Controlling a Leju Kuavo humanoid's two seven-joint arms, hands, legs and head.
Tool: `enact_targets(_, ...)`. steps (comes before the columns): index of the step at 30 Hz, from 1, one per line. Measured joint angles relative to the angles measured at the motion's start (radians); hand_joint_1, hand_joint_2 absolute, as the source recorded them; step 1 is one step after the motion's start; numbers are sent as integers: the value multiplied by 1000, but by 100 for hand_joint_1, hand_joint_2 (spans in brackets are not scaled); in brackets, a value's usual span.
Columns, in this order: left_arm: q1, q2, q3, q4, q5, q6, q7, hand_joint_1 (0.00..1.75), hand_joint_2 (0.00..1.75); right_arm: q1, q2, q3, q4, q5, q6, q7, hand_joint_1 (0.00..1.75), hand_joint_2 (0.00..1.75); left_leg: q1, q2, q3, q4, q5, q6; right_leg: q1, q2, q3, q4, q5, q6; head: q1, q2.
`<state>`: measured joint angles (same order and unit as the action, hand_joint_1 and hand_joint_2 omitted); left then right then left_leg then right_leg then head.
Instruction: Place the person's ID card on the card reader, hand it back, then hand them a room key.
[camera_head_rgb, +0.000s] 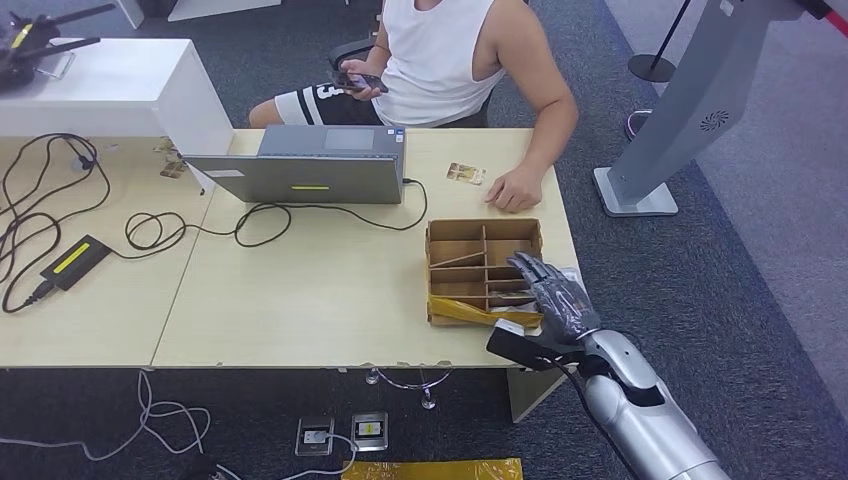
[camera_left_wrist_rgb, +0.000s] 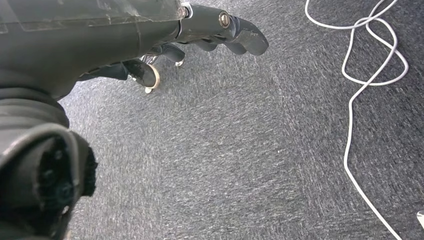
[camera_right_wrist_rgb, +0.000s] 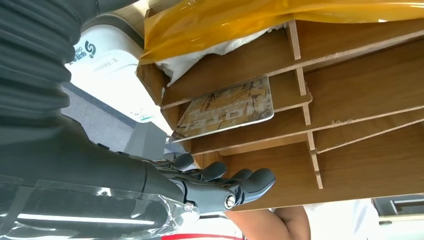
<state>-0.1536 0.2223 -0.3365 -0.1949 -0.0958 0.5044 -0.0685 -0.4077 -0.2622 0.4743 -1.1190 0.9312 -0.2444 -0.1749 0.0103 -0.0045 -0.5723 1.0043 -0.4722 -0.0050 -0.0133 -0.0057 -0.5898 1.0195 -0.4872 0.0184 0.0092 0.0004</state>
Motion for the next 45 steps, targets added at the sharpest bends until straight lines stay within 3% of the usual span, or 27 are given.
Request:
enact_targets(3, 0, 0, 0, 0, 0, 1, 2, 0, 0, -3, 5, 3, 8, -7, 0, -5, 171, 175, 0, 0, 0, 0, 0, 0, 0, 0, 0, 0, 0, 0, 0, 0)
enact_targets(4, 0, 0, 0, 0, 0, 1, 2, 0, 0, -4, 6, 4, 10, -11, 1, -7, 175, 175, 0, 0, 0, 0, 0, 0, 0, 0, 0, 0, 0, 0, 0, 0)
enact_targets(21, 0, -6, 0, 0, -3, 0, 2, 0, 0, -41, 25, 4, 50, -56, -7, -25, 163, 175, 0, 1, 0, 0, 0, 0, 0, 0, 0, 0, 0, 0, 0, 0)
enact_targets(35, -2, -8, 0, 0, -9, 3, 2, 0, 0, -54, 40, 6, 81, -72, -36, -26, 172, 175, 0, 1, 0, 0, 0, 0, 0, 0, 0, 0, 0, 0, 0, 0)
enact_targets(45, -2, -8, 0, 0, -9, 5, 2, 0, 0, -153, 40, -10, 87, -97, -70, -41, 173, 175, 0, 1, 0, 0, 0, 0, 0, 1, 0, 0, 0, 0, 0, 0)
